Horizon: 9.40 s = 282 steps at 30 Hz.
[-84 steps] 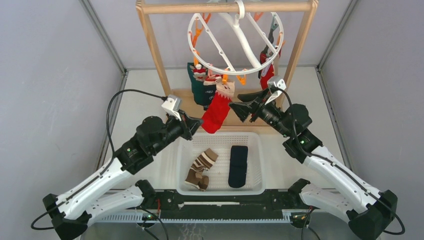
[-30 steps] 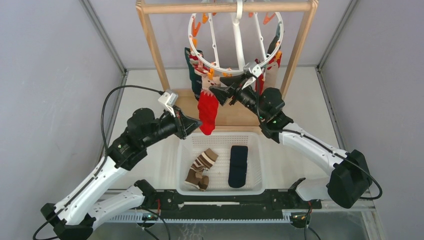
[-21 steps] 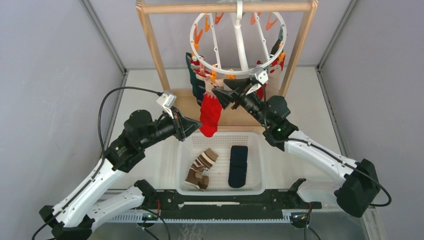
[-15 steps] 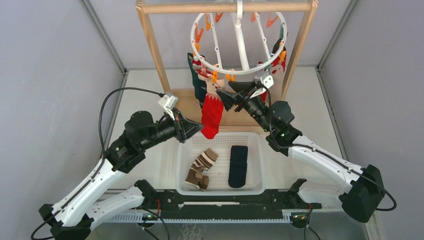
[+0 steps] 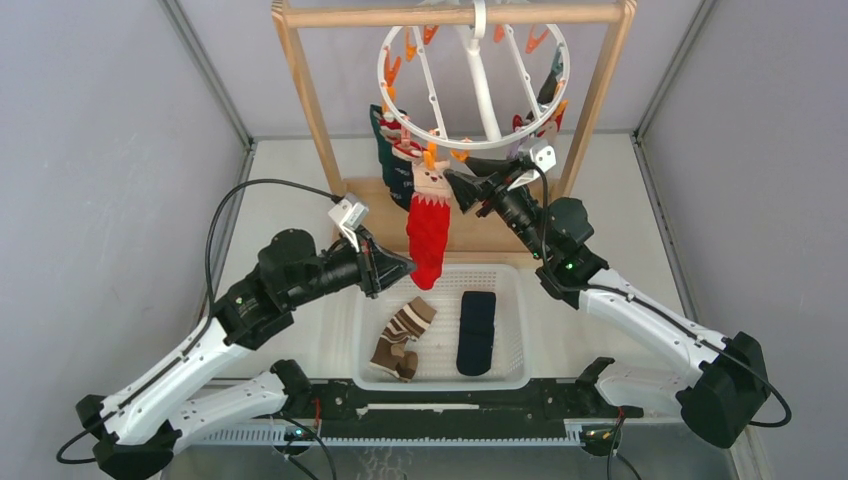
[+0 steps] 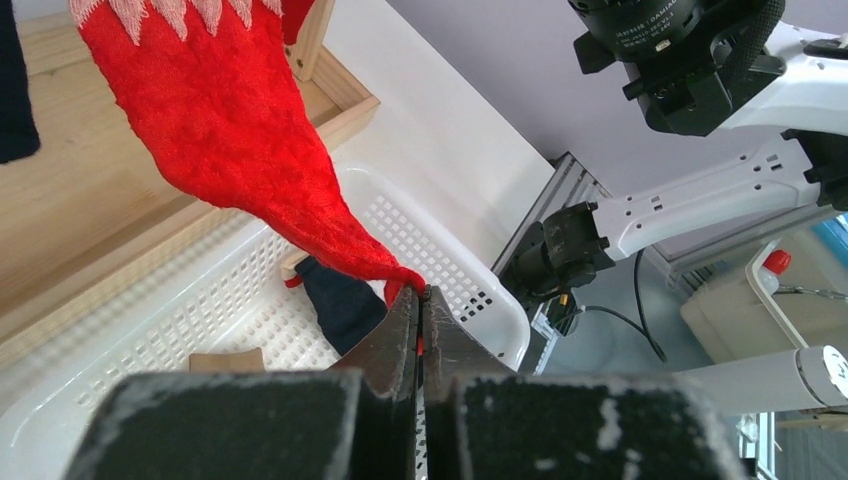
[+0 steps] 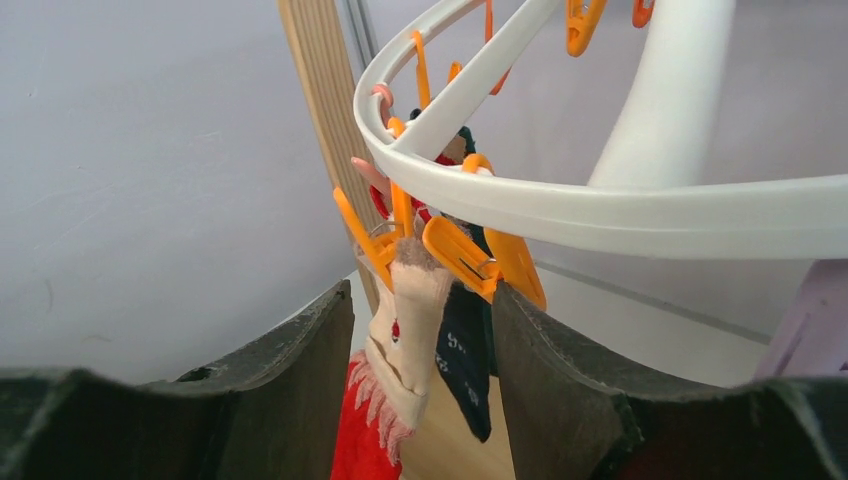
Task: Remove the socks clipped to the hanger
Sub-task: Remove the sock from the hanger, then place the sock in the bin, then remove the sock from the hanger.
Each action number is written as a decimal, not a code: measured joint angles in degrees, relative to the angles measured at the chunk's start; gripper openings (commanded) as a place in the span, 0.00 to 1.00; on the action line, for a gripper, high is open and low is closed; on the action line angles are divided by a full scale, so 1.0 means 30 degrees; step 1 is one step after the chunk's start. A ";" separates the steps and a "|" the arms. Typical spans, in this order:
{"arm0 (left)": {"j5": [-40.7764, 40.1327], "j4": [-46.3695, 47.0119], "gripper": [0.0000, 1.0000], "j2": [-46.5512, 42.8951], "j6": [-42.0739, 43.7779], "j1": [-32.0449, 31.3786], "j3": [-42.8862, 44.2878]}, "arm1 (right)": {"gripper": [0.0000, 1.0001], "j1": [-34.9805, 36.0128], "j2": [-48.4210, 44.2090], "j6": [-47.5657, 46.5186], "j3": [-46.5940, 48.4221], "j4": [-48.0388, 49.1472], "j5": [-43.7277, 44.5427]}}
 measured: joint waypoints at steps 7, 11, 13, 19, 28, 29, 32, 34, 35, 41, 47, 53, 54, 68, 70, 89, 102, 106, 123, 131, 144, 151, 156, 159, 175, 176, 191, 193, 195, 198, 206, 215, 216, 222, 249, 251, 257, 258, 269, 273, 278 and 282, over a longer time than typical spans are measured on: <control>-0.0357 -0.0102 0.00 0.0204 -0.0007 -0.0568 0.0007 | 0.56 -0.0015 -0.0080 0.0022 -0.0007 -0.0350 -0.0539; -0.0495 -0.0087 0.00 0.0423 -0.0007 -0.1093 0.0044 | 0.56 -0.0015 -0.0357 0.0029 -0.0036 -0.0670 -0.1275; -0.0619 -0.0102 0.00 0.0619 0.0000 -0.1435 0.0044 | 0.55 -0.0036 -0.0437 0.0029 -0.0036 -0.0699 -0.1668; -0.0962 -0.0117 0.00 0.1115 0.0000 -0.2186 0.0044 | 0.54 -0.0182 -0.0474 0.0102 -0.0022 -0.0801 -0.2404; -0.1392 -0.0248 0.00 0.1253 0.0007 -0.2885 0.0350 | 0.55 -0.1654 0.0437 0.0772 0.0809 -0.0794 -0.3723; -0.1428 -0.0255 0.00 0.1253 0.0007 -0.2929 0.0393 | 0.56 -0.1887 0.0612 0.0903 0.0911 -0.0787 -0.3891; -0.1494 -0.0255 0.00 0.1246 0.0007 -0.3031 0.0444 | 0.57 -0.2368 0.0911 0.1107 0.1056 -0.0794 -0.4313; -0.1574 -0.0262 0.00 0.1246 0.0007 -0.3111 0.0444 | 0.58 -0.2623 0.1049 0.1275 0.1137 -0.0780 -0.4677; -0.1596 -0.0277 0.00 0.1246 0.0007 -0.3140 0.0444 | 0.59 -0.2769 0.1093 0.1362 0.1151 -0.0765 -0.4896; -0.1756 -0.0393 0.00 0.1246 0.0007 -0.3264 0.0444 | 0.62 -0.3570 0.1260 0.1887 0.1151 -0.0321 -0.6433; -0.1785 -0.0605 0.00 0.1246 0.0007 -0.3322 0.0444 | 0.63 -0.4014 0.1625 0.2463 0.1443 0.0226 -0.8094; -0.1785 -0.0670 0.00 0.1246 0.0007 -0.3337 0.0444 | 0.65 -0.4233 0.1989 0.3031 0.1443 0.0816 -0.9253; -0.1785 -0.0670 0.00 0.1253 0.0007 -0.3337 0.0444 | 0.67 -0.4284 0.2047 0.3147 0.1443 0.0925 -0.9398; -0.1770 -0.0685 0.00 0.1472 0.0015 -0.3432 0.0444 | 0.65 -0.4597 0.3184 0.5260 0.1552 0.2586 -1.0025; -0.1770 -0.0685 0.00 0.1472 0.0015 -0.3432 0.0444 | 0.64 -0.4597 0.3293 0.5479 0.1552 0.2805 -1.0010; -0.1676 -0.0852 0.00 0.1472 0.0175 -0.3504 0.0444 | 0.54 -0.4175 0.3548 0.6295 0.1778 0.3519 -0.8167; -0.1574 -0.1093 0.00 0.1472 0.0379 -0.3512 0.0444 | 0.33 -0.4058 0.3759 0.6215 0.2106 0.3475 -0.8138; -0.1559 -0.1100 0.00 0.1472 0.0495 -0.3512 0.0444 | 0.18 -0.4058 0.3767 0.6120 0.2433 0.3322 -0.8174; -0.1406 -0.1457 0.00 0.1443 0.0503 -0.3512 0.0925 | 0.38 -0.3985 0.3781 0.6047 0.2659 0.2594 -0.8298; -0.1413 -0.1530 0.00 0.1231 0.0495 -0.3512 0.0925 | 0.59 -0.3978 0.3781 0.6003 0.2659 0.1982 -0.8174; -0.1421 -0.1559 0.00 0.0984 0.0488 -0.3512 0.0925 | 0.83 -0.4029 0.2463 0.5719 0.1756 0.1027 -0.7045; -0.1770 -0.1588 0.00 0.1005 0.0488 -0.3512 0.0925 | 0.86 -0.4116 -0.0510 0.5676 -0.1399 -0.0211 -0.5727; -0.2433 -0.1552 0.00 0.1450 0.0510 -0.3512 0.0925 | 0.86 -0.4138 -0.2907 0.5697 -0.3920 -0.1566 -0.4881; -0.2958 -0.1421 0.00 0.1749 0.0685 -0.3512 0.0918 | 0.86 -0.4175 -0.4430 0.5727 -0.5027 -0.2455 -0.4495; -0.3373 0.3636 0.00 0.3024 0.0648 -0.3177 -0.3672 | 0.86 -0.4080 -1.0622 0.5836 -0.7417 -0.6863 -0.3963; -0.3359 0.3781 0.00 0.3009 0.0466 -0.3169 -0.4022 | 0.86 -0.4051 -1.0848 0.5872 -0.7541 -0.7125 -0.3956; -0.2856 0.5238 0.39 0.1756 -0.2761 -0.3177 -0.8342 | 0.87 -0.3825 -1.2488 0.5952 -0.8357 -0.9304 -0.3942; -0.2914 0.5246 0.45 0.1756 -0.2987 -0.3177 -0.8626 | 0.87 -0.3803 -1.2488 0.5952 -0.8364 -0.9391 -0.3949; -0.2994 0.5246 0.51 0.1756 -0.3162 -0.3177 -0.8852 | 0.87 -0.3796 -1.2488 0.5960 -0.8386 -0.9391 -0.3942; -0.3293 0.5260 0.56 0.1770 -0.3264 -0.3177 -0.9034 | 0.87 -0.3694 -1.2488 0.5960 -0.8553 -0.9391 -0.3942; -0.4000 0.5166 1.00 0.1770 -0.3300 -0.3184 -0.9063 | 0.87 -0.3468 -1.2488 0.5967 -0.8874 -0.9479 -0.3876; -0.5136 0.3738 1.00 0.0058 -0.3308 -0.3191 -0.9056 | 0.87 -0.3366 -1.2488 0.5996 -0.9362 -0.9471 -0.3796; -0.5304 0.3475 1.00 -0.0248 -0.3293 -0.3191 -0.9041 | 0.87 -0.3337 -1.2488 0.6018 -0.9413 -0.9479 -0.3774; -0.6222 0.2295 1.00 -0.2047 -0.3206 -0.3191 -0.9027 | 0.99 -0.3162 -1.2692 0.6105 -0.9610 -0.9668 -0.3585; -0.7002 0.1486 1.00 -0.6404 -0.3585 -0.3191 -0.9887 | 1.00 -0.3060 -1.3056 0.6302 -1.0040 -1.3588 -0.2943; -0.7002 0.1486 1.00 -0.6339 -0.3585 -0.3191 -1.0003 | 1.00 -0.3060 -1.3056 0.6302 -1.0040 -1.3777 -0.2929; -0.7089 0.1508 1.00 -0.6215 -0.3555 -0.3191 -1.0003 | 0.99 -0.3060 -1.1715 0.6229 -1.0032 -1.3063 -0.3016; -0.7096 0.1515 1.00 -0.6215 -0.3555 -0.3191 -1.0003 | 0.98 -0.3060 -1.1285 0.6215 -1.0032 -1.2750 -0.3045; -0.7446 0.1042 1.00 -0.7104 -0.3526 -0.3191 -0.9996 | 0.96 -0.2922 -0.5442 0.5617 -0.9100 -0.7344 -0.4175; -0.7446 0.0860 1.00 -0.7227 -0.3526 -0.3191 -0.9996 | 0.95 -0.2863 -0.4350 0.5158 -0.8459 -0.5311 -0.4626; -0.7439 0.0729 1.00 -0.7220 -0.3504 -0.3191 -0.9996 | 0.95 -0.2557 -0.2667 0.4452 -0.7431 -0.2725 -0.5173; -0.7446 0.0670 1.00 -0.7213 -0.3483 -0.3191 -0.9996 | 0.95 -0.2310 -0.1020 0.4014 -0.6666 -0.0991 -0.5559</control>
